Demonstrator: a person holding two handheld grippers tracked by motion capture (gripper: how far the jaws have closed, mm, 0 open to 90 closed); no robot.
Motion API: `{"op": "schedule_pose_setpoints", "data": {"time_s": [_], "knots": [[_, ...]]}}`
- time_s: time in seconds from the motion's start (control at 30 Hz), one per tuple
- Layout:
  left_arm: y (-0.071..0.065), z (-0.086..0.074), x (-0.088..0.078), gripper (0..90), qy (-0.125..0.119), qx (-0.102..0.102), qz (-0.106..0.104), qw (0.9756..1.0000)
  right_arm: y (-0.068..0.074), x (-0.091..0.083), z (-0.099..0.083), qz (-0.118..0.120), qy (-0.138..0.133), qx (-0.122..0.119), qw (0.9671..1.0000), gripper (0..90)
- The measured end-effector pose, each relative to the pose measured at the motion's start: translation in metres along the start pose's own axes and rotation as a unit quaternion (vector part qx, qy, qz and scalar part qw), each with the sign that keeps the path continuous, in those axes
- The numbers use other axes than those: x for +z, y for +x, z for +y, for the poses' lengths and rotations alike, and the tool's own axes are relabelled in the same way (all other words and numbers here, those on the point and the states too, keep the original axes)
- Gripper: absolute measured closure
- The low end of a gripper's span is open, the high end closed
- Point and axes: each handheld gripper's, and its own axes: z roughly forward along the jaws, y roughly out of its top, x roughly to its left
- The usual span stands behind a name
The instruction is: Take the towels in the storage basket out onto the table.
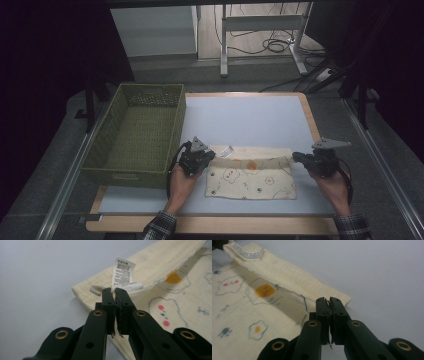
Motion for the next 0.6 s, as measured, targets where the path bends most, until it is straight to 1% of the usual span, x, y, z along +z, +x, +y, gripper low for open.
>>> {"op": "schedule_pose_setpoints", "data": {"time_s": [0.03, 0.1, 0.13, 0.2, 0.27, 0.3, 0.33, 0.37, 0.47, 0.53, 0.57, 0.6], "knots": [[-0.003, -0.003, -0.003, 86.6, -0.003, 0.002, -0.006, 1.0000, 0.003, -0.003, -0.002, 0.002, -0.001, -0.001, 1.0000, 86.4], [-0.009, -0.008, -0.009, 86.5, -0.009, 0.007, -0.010, 0.9999, 0.012, -0.012, -0.010, 0.009, -0.001, -0.008, 0.9999, 86.4], [-0.009, -0.008, -0.009, 86.5, -0.009, 0.007, -0.010, 0.9999, 0.014, -0.014, -0.012, 0.011, -0.001, -0.009, 0.9999, 86.4], [-0.015, -0.012, -0.015, 86.5, -0.016, 0.009, -0.012, 0.9998, 0.016, -0.016, -0.015, 0.012, 0.001, -0.010, 0.9999, 86.4], [-0.021, -0.016, -0.023, 86.3, -0.021, 0.010, -0.017, 0.9996, 0.021, -0.023, -0.024, 0.016, 0.003, -0.011, 0.9998, 86.4], [-0.021, -0.016, -0.023, 86.3, -0.021, 0.010, -0.017, 0.9996, 0.021, -0.023, -0.024, 0.016, 0.003, -0.011, 0.9998, 86.4], [-0.024, -0.018, -0.026, 86.3, -0.019, 0.014, -0.017, 0.9996, 0.021, -0.025, -0.026, 0.017, 0.003, -0.010, 0.9998, 86.4], [-0.027, -0.021, -0.030, 86.2, -0.018, 0.017, -0.017, 0.9995, 0.024, -0.029, -0.030, 0.023, 0.003, -0.008, 0.9997, 86.3], [-0.031, -0.025, -0.034, 86.1, -0.019, 0.017, -0.021, 0.9995, 0.026, -0.032, -0.033, 0.025, 0.003, -0.009, 0.9996, 86.4], [-0.034, -0.030, -0.037, 85.9, -0.020, 0.021, -0.019, 0.9994, 0.033, -0.036, -0.038, 0.032, 0.003, -0.013, 0.9994, 86.4], [-0.035, -0.032, -0.038, 85.9, -0.018, 0.022, -0.019, 0.9994, 0.033, -0.036, -0.038, 0.032, 0.003, -0.013, 0.9994, 86.4], [-0.036, -0.035, -0.039, 85.7, -0.018, 0.024, -0.017, 0.9994, 0.037, -0.037, -0.041, 0.037, 0.005, -0.015, 0.9992, 86.3]]}}
